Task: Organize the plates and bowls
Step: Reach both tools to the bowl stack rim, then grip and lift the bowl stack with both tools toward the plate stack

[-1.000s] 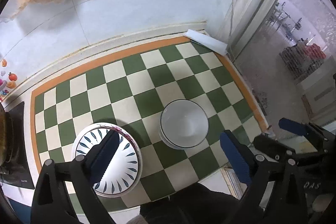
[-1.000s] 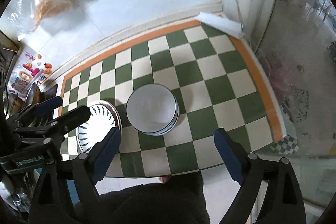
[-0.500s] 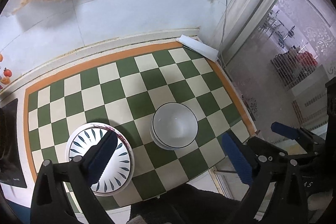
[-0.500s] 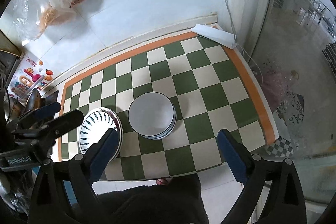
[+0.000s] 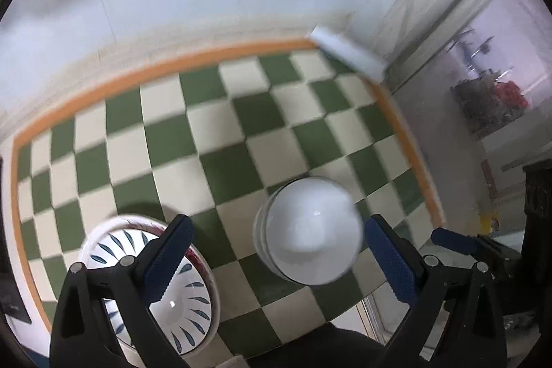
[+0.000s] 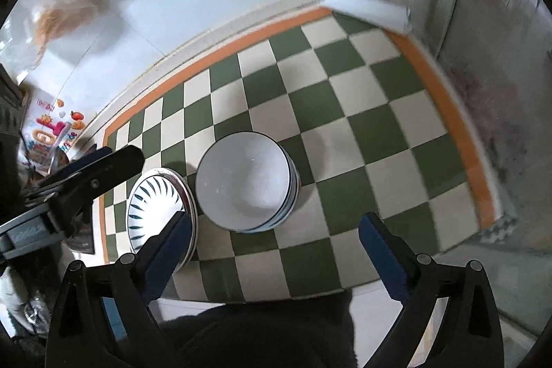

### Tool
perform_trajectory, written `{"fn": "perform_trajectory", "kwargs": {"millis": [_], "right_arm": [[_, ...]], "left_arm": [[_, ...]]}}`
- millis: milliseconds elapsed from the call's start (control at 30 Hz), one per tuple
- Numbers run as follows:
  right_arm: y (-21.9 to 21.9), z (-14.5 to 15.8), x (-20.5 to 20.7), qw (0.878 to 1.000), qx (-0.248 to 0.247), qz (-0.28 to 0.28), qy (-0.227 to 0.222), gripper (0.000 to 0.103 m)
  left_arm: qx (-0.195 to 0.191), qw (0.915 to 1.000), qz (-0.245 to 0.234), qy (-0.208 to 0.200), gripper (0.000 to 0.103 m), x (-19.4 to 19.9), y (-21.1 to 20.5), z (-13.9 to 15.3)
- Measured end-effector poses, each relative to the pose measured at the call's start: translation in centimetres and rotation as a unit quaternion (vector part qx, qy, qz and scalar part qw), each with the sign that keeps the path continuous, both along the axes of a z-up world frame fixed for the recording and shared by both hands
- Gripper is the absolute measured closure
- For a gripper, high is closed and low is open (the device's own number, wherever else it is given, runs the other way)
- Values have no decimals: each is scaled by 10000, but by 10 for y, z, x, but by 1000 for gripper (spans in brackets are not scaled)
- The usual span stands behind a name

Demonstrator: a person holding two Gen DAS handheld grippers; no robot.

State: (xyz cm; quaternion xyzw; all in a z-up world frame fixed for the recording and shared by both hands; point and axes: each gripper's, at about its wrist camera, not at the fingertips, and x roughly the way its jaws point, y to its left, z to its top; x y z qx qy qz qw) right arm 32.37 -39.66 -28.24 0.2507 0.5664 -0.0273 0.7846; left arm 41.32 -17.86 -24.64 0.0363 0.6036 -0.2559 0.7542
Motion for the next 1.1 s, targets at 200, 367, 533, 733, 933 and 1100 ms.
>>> {"fn": "perform_trajectory", "kwargs": {"millis": [200, 367, 533, 733, 933, 1100], "right_arm": [[-14, -73, 25, 9934, 1076, -200, 343, 4], [-16, -126, 39, 9814, 1817, -259, 564, 4], [-12, -158, 45, 9681, 2426, -277, 569, 13], [-13, -180, 51, 9612, 2671, -272, 630, 30], [-16, -200, 52, 9525, 2948, -336, 689, 47], [-11, -203, 53, 9526, 2953, -314, 660, 48]], "left_arm": [[-145, 9930, 364, 1118, 5, 34, 4, -67], [-353, 9828, 394, 1772, 14, 48, -3, -102], [-315, 9734, 259, 2252, 34, 52, -15, -130], [-377, 9640, 124, 2629, 46, 45, -25, -152], [-435, 9702, 104, 2381, 46, 37, -26, -150], [-289, 9750, 185, 2194, 46, 30, -27, -147]]}}
